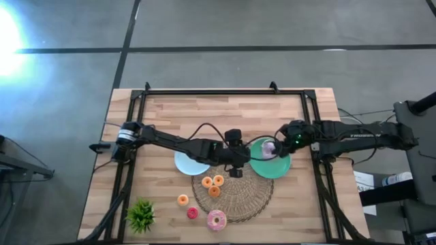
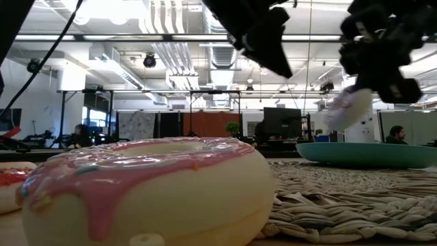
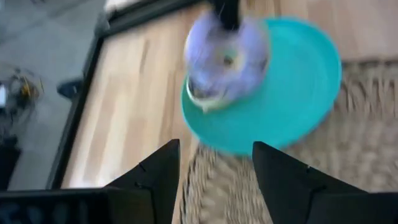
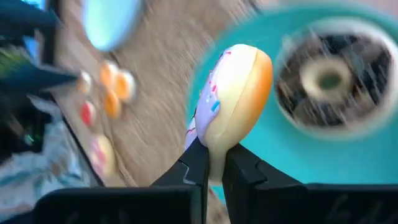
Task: Pick & Place donuts
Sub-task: Put the large purple donut on the green plate
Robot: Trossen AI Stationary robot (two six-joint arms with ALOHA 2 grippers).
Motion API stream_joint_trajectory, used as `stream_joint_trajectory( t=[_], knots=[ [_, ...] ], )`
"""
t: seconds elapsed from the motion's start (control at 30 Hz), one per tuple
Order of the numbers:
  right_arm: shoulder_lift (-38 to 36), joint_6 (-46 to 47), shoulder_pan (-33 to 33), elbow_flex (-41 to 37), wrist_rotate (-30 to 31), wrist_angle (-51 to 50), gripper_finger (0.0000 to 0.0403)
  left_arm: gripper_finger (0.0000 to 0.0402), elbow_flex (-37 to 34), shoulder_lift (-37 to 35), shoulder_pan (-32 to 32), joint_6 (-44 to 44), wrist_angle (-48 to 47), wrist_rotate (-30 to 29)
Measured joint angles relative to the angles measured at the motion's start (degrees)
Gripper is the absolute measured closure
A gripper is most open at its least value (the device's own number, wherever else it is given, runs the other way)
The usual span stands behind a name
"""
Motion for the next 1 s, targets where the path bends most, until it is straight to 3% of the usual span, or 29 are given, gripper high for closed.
stream_joint_trajectory(
  t=[0.27, 0.53, 0.83, 1.0],
  knots=[
    [-4.22, 2.17, 0.79, -2.00, -9.90, -5.64, 0.0384, 0.0225, 0.00, -0.11, -0.37, -6.22, -5.13, 1.12],
    [-2.12, 3.45, 0.98, -9.02, -10.85, -0.19, 0.0373, 0.0225, 0.00, -0.16, -0.37, -7.03, -5.88, 1.27],
    [-2.15, -0.26, 1.11, -9.07, -6.91, -9.49, 0.0301, 0.0225, 0.00, -0.18, -0.35, -10.30, -15.44, 0.42],
    [-2.18, -4.12, 1.11, -4.29, 1.60, -16.49, 0.0262, 0.0225, 0.00, -0.30, -0.42, -11.32, -16.53, 0.68]
  ],
)
